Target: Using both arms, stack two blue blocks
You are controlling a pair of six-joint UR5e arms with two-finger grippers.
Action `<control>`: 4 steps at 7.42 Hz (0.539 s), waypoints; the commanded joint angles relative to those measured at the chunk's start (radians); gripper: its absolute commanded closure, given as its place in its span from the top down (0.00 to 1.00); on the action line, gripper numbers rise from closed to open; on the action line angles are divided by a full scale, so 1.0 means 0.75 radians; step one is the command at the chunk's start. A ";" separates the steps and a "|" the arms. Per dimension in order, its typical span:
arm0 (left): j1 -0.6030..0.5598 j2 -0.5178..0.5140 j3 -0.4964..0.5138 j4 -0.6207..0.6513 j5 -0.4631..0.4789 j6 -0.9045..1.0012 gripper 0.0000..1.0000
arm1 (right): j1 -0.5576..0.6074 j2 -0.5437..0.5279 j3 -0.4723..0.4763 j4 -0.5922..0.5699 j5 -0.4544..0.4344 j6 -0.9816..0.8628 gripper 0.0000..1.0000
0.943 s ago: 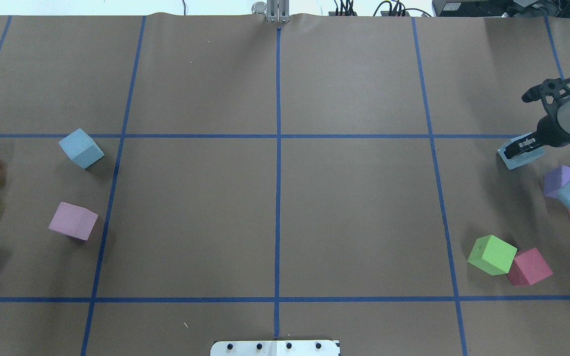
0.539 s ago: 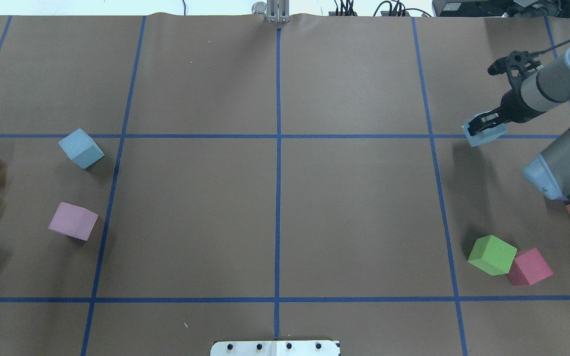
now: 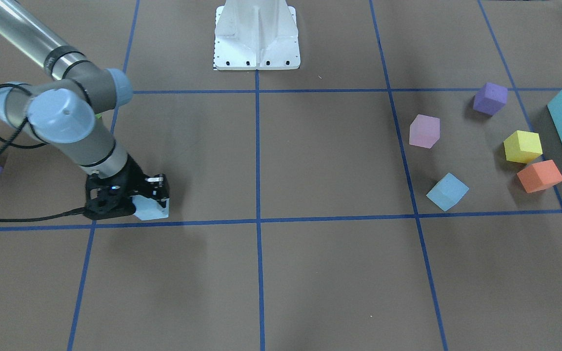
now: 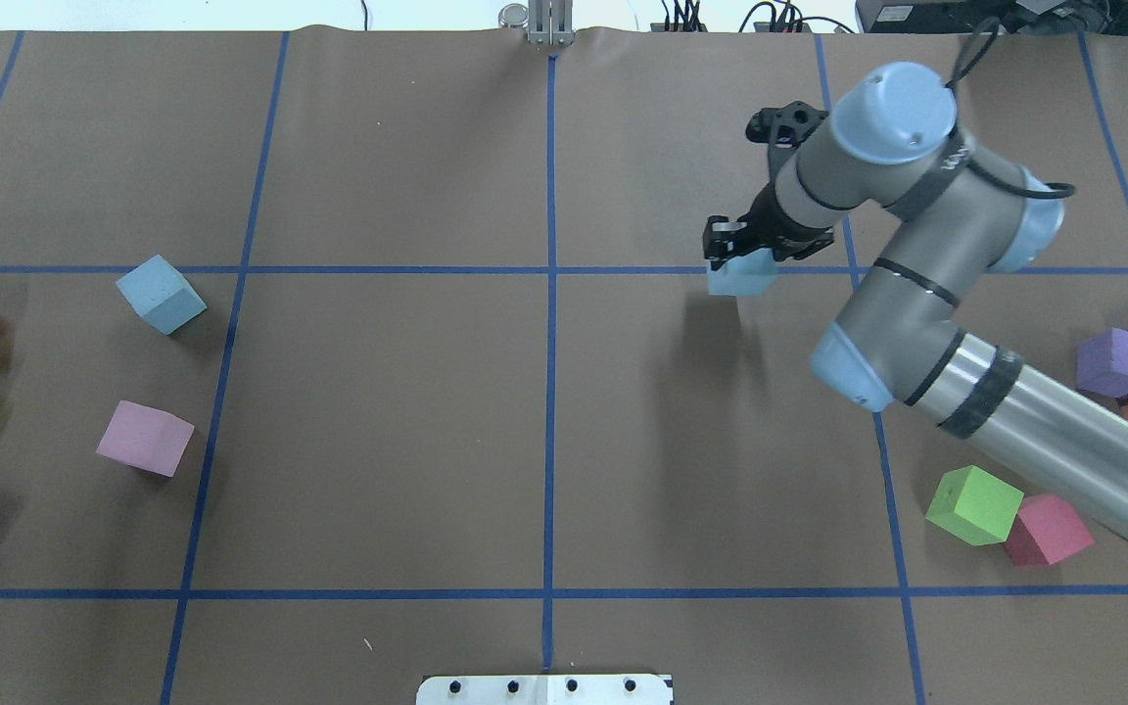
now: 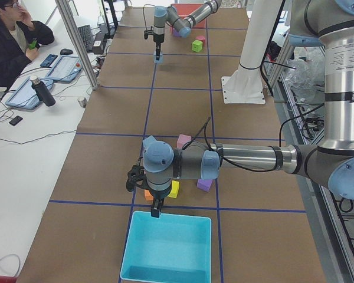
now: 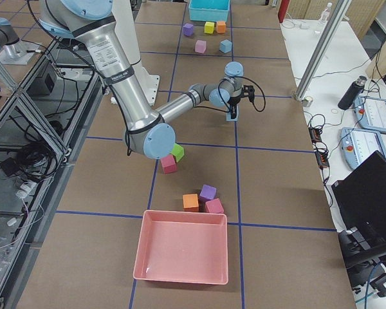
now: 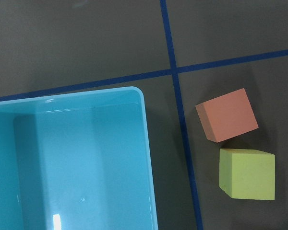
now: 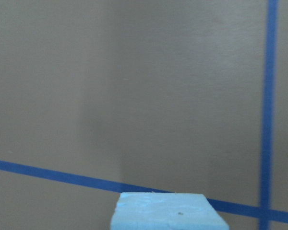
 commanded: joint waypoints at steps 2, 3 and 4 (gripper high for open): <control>0.000 -0.001 0.004 0.000 -0.001 0.000 0.98 | -0.276 0.307 -0.021 -0.308 -0.178 0.345 0.04; 0.000 -0.001 0.004 0.000 -0.001 0.000 0.98 | -0.343 0.338 -0.045 -0.308 -0.241 0.379 0.06; 0.000 -0.001 0.004 0.000 -0.001 0.000 0.98 | -0.386 0.335 -0.052 -0.308 -0.298 0.379 0.15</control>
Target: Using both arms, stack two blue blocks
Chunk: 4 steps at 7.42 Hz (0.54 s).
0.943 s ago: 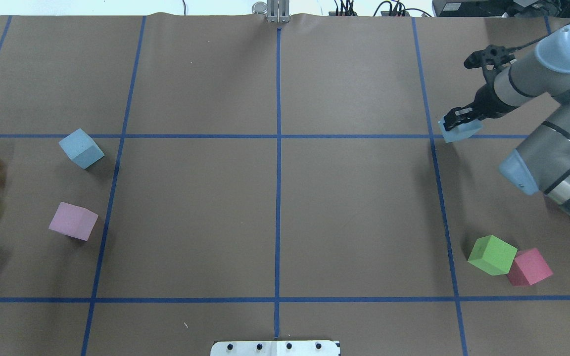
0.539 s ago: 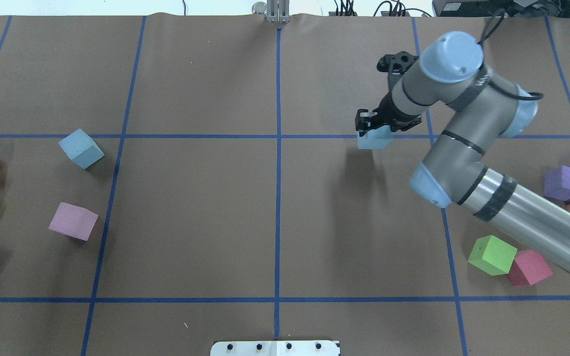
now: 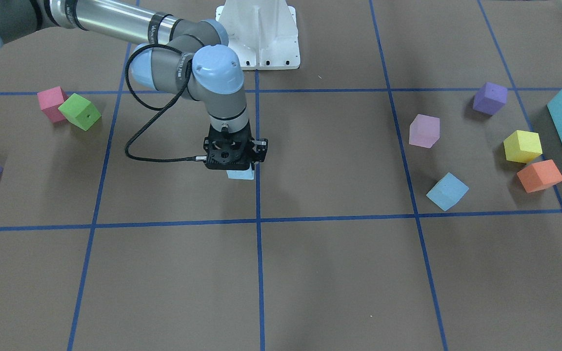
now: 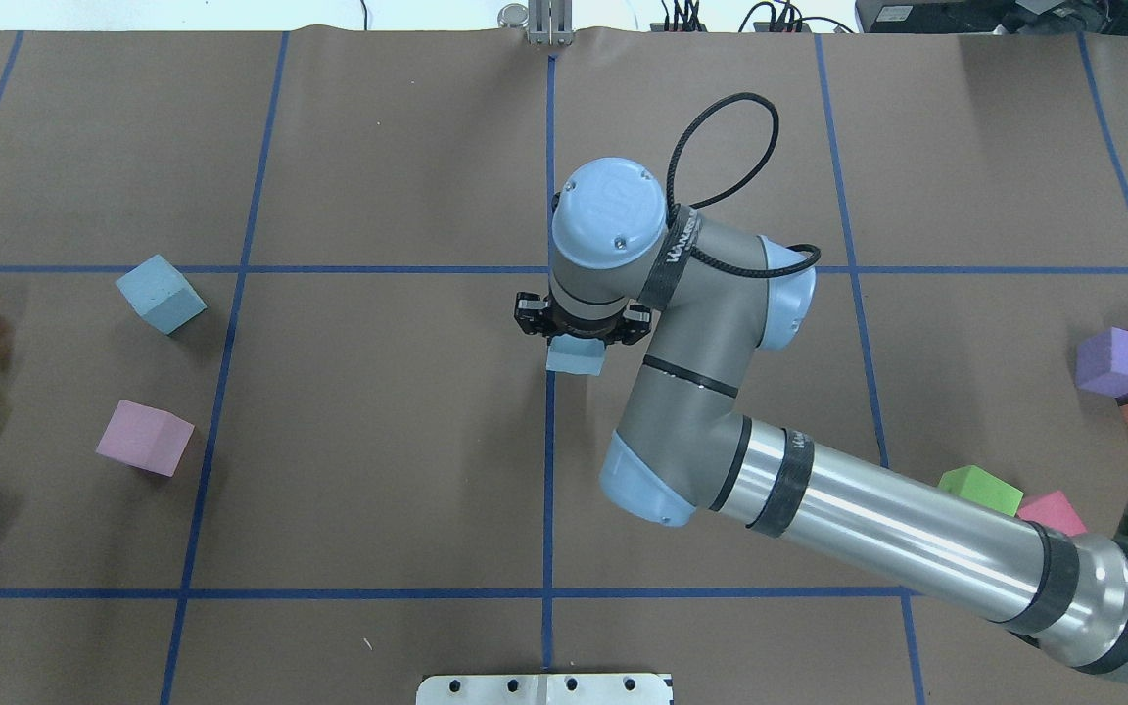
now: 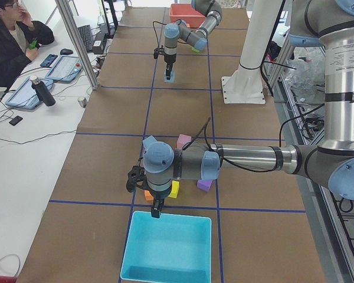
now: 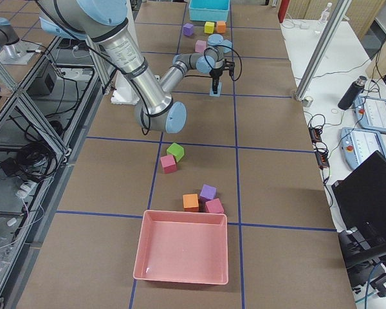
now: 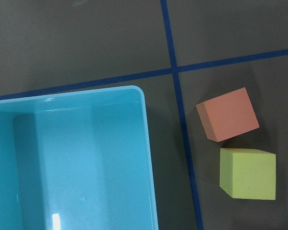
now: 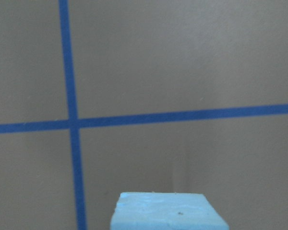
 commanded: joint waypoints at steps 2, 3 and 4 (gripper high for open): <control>0.000 0.000 0.000 0.000 0.000 0.000 0.98 | -0.087 0.023 -0.023 -0.004 -0.090 0.021 0.29; 0.000 0.000 0.000 0.000 0.000 0.000 0.98 | -0.099 0.019 -0.025 0.004 -0.114 0.011 0.42; 0.000 0.000 0.000 0.000 0.000 0.000 0.98 | -0.111 0.021 -0.025 0.010 -0.155 0.009 0.63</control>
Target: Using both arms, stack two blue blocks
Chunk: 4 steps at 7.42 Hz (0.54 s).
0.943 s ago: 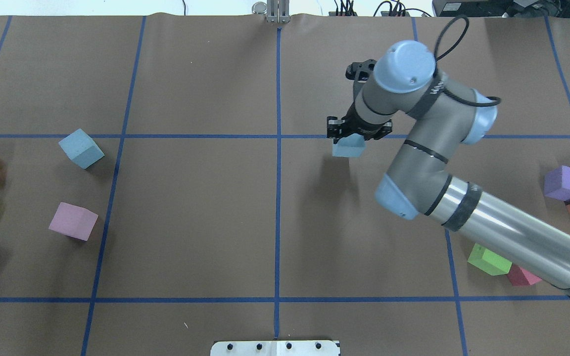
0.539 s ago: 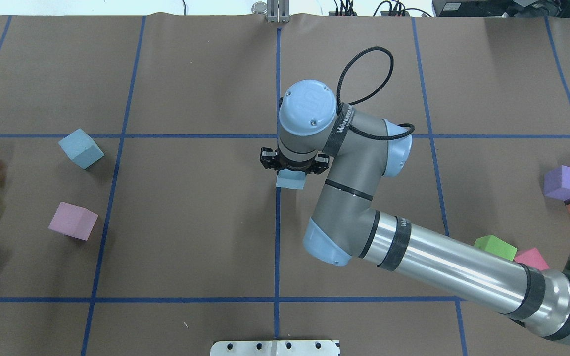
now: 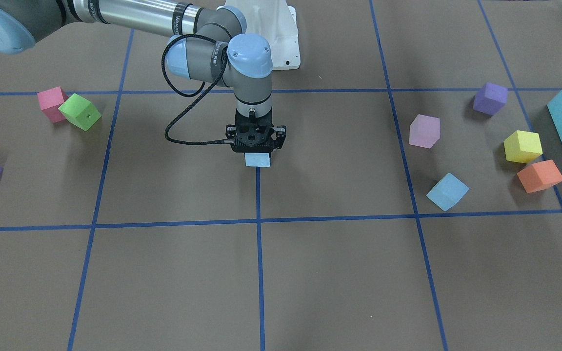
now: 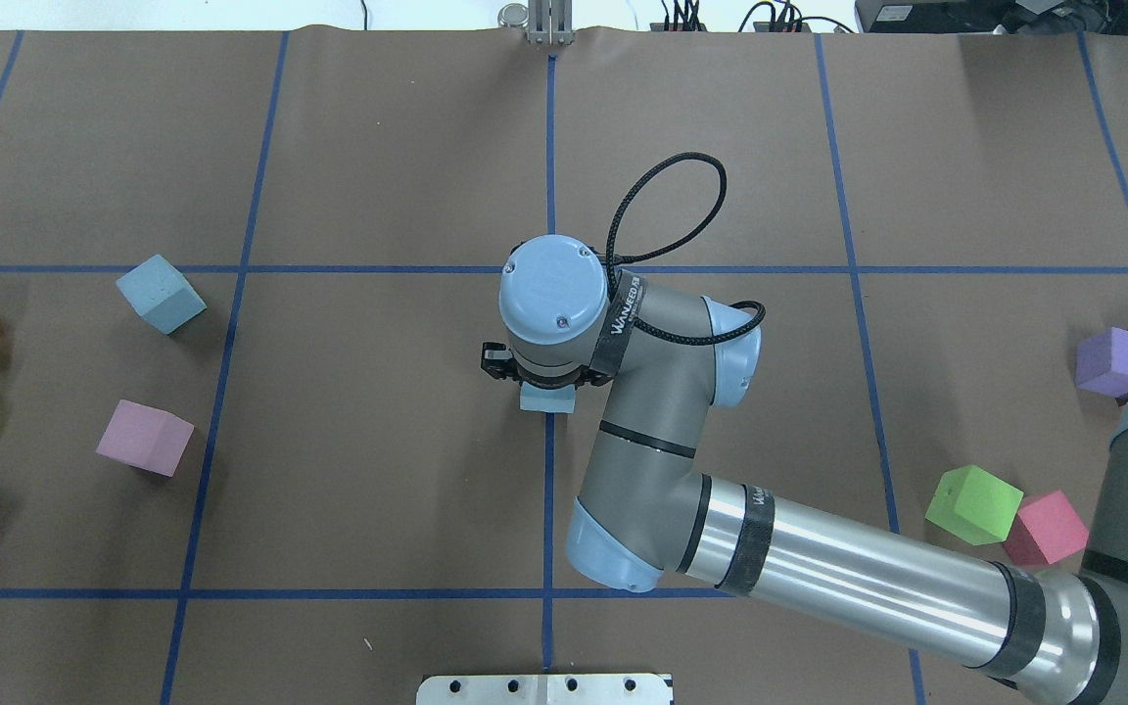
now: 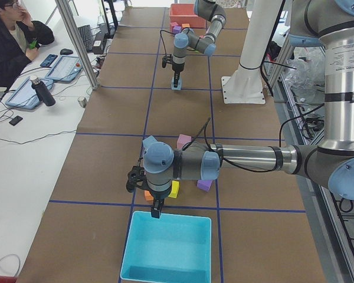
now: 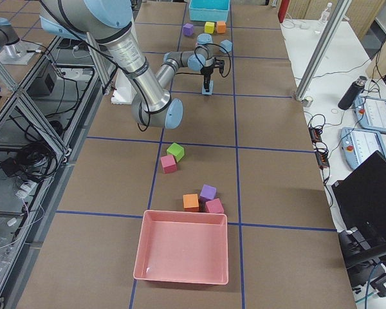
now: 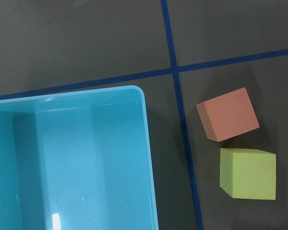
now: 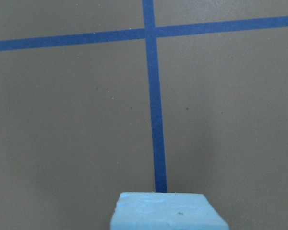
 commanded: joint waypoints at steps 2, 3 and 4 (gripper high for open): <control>0.000 0.000 0.000 0.000 0.000 0.000 0.98 | -0.030 -0.004 -0.001 0.009 -0.115 -0.052 0.99; 0.000 0.002 0.002 0.000 0.000 0.000 0.98 | -0.028 -0.002 0.013 0.009 -0.115 -0.089 0.99; 0.000 0.000 0.000 0.000 0.000 0.000 0.98 | -0.016 0.000 0.059 0.005 -0.103 -0.113 0.99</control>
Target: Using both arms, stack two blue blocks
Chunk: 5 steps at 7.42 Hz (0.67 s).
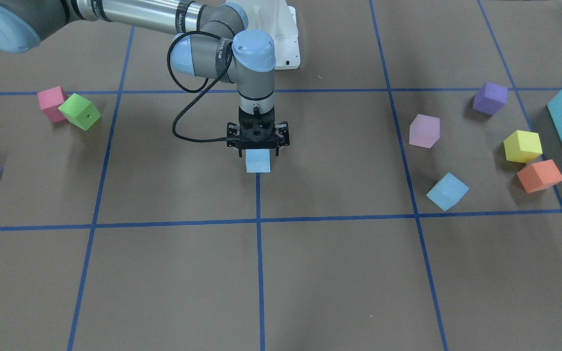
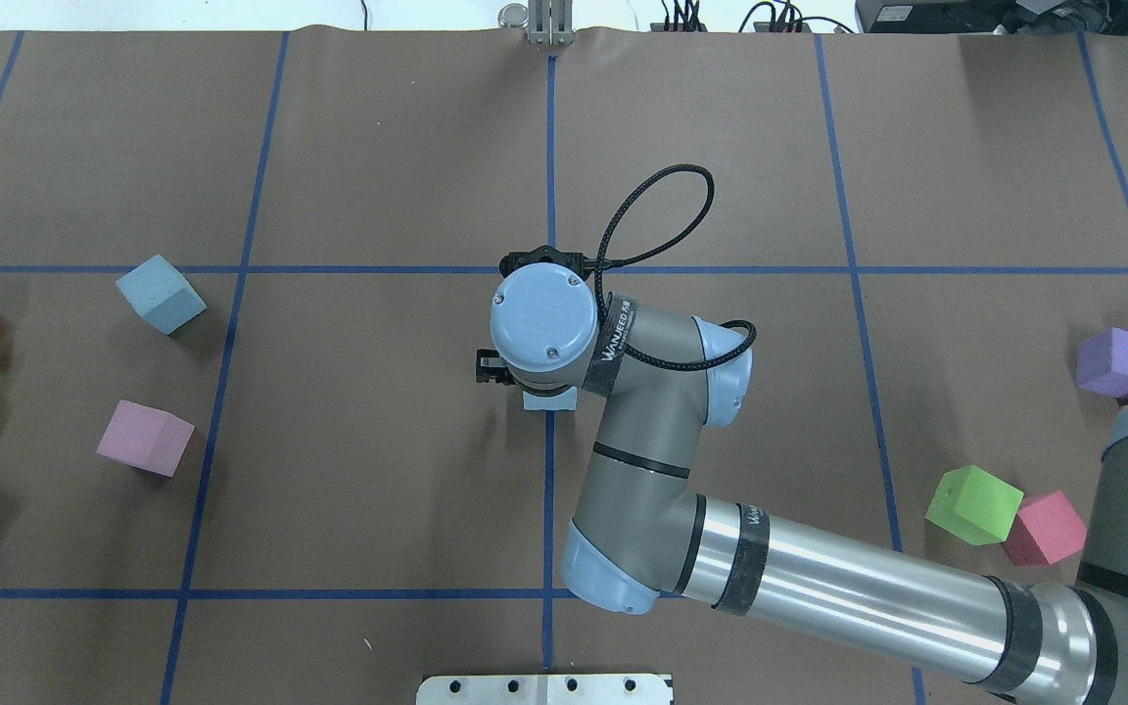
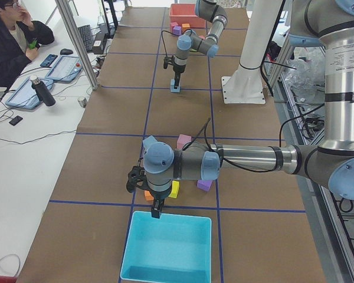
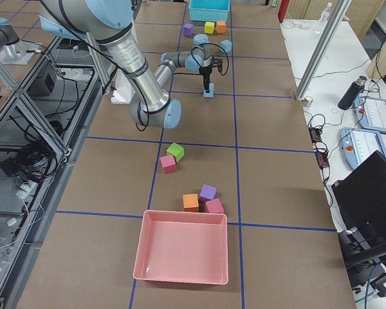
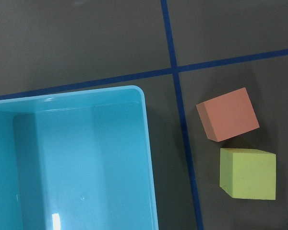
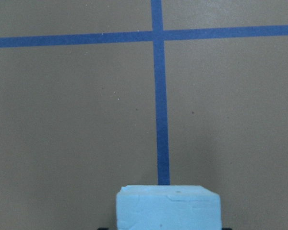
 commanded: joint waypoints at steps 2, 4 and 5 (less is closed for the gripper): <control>-0.002 -0.007 -0.046 0.002 0.004 0.002 0.98 | 0.161 -0.024 0.207 -0.013 0.152 -0.041 0.99; -0.002 -0.050 -0.158 0.000 0.002 0.002 0.98 | 0.345 -0.169 0.346 -0.013 0.249 -0.239 0.99; -0.002 -0.066 -0.203 -0.061 -0.006 0.000 0.98 | 0.459 -0.279 0.357 -0.011 0.326 -0.365 0.99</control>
